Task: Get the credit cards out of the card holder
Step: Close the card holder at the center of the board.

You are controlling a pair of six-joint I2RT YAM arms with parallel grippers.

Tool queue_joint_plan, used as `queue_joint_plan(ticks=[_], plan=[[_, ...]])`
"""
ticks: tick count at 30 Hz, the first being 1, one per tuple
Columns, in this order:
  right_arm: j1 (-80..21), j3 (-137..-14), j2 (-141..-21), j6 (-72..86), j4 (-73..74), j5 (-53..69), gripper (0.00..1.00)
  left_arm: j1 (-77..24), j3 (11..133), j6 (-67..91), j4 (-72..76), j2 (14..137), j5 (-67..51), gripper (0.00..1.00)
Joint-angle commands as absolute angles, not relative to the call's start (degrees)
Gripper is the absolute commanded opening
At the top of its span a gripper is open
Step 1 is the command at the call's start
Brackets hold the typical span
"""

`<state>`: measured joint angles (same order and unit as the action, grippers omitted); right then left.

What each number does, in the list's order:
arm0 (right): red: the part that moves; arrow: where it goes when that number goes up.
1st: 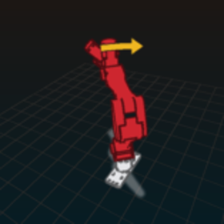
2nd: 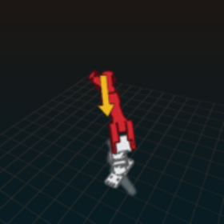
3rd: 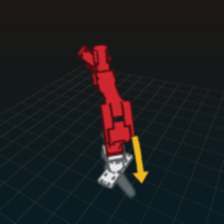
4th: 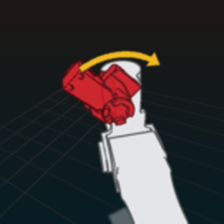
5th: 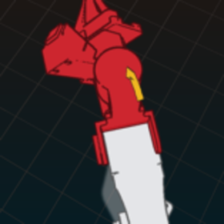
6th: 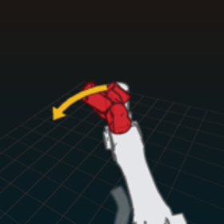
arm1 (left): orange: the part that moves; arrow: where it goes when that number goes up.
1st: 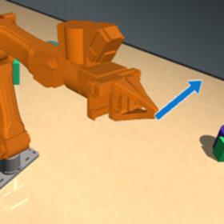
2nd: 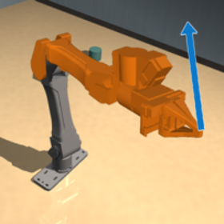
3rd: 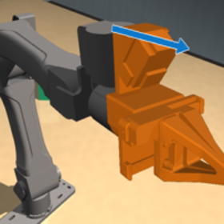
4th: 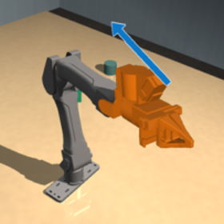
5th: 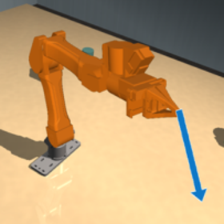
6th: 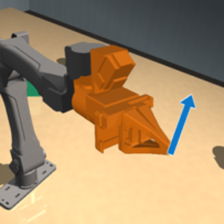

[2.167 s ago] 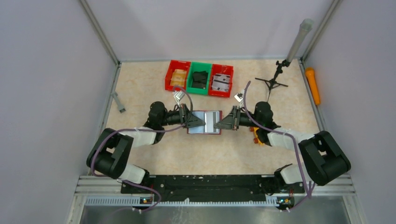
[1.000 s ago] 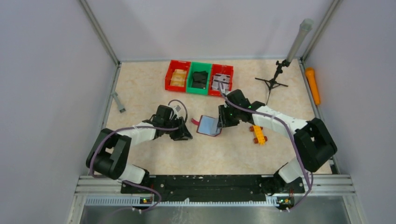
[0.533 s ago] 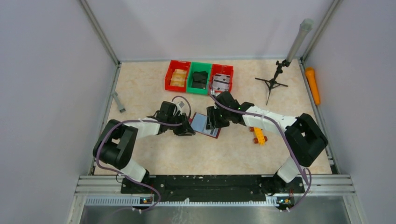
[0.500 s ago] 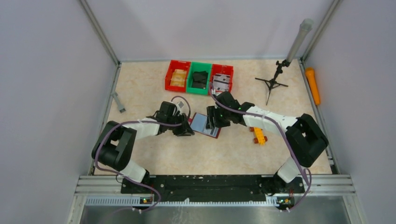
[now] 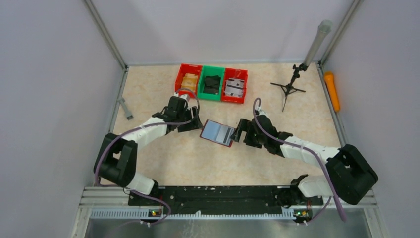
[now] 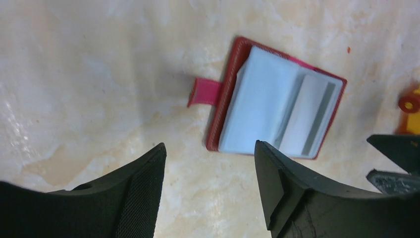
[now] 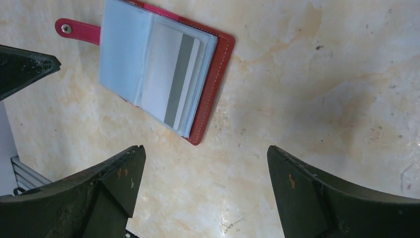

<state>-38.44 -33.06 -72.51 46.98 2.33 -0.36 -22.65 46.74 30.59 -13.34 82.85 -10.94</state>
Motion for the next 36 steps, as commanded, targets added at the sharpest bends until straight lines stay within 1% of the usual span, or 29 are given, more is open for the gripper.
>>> queue_joint_plan(ticks=[1,5,9,11,15,21,25,31,33,36], plan=[[-38.2,-33.8,-76.3,53.4,-8.8,-0.5,0.95,-22.7,52.2,29.1,-13.7,88.7,-5.8,0.69],[-38.2,-33.7,-81.2,55.2,-13.4,-0.2,0.92,-22.8,55.9,28.5,-14.0,94.2,-6.9,0.69],[-38.2,-34.2,-85.7,57.0,-17.8,2.8,0.91,-23.9,59.5,26.8,-16.8,99.8,-6.4,0.63],[-38.2,-34.7,-88.6,58.2,-20.6,5.1,0.9,-24.4,61.2,26.0,-18.7,102.3,-5.8,0.58],[-38.3,-35.8,-92.6,59.9,-26.2,9.2,0.88,-24.8,62.2,25.5,-19.7,104.9,-6.7,0.43],[-38.1,-36.5,-93.2,60.7,-33.9,12.7,0.79,-24.9,62.5,24.8,-20.0,106.7,-10.2,0.21],[-38.1,-37.3,-93.1,61.1,-38.4,14.6,0.73,-24.9,62.0,24.9,-19.5,107.1,-12.6,0.12],[-38.2,-39.8,-96.6,61.6,-44.7,20.3,0.65,-24.9,60.4,25.3,-18.6,106.9,-14.5,0.05],[-38.4,-39.9,-96.6,61.8,-46.5,20.7,0.65,-24.9,59.8,25.5,-18.6,106.4,-13.9,0.05],[-38.9,-41.7,-97.3,60.2,-44.2,21.1,0.65,-24.9,59.1,25.8,-18.0,105.8,-15.3,0.04]])
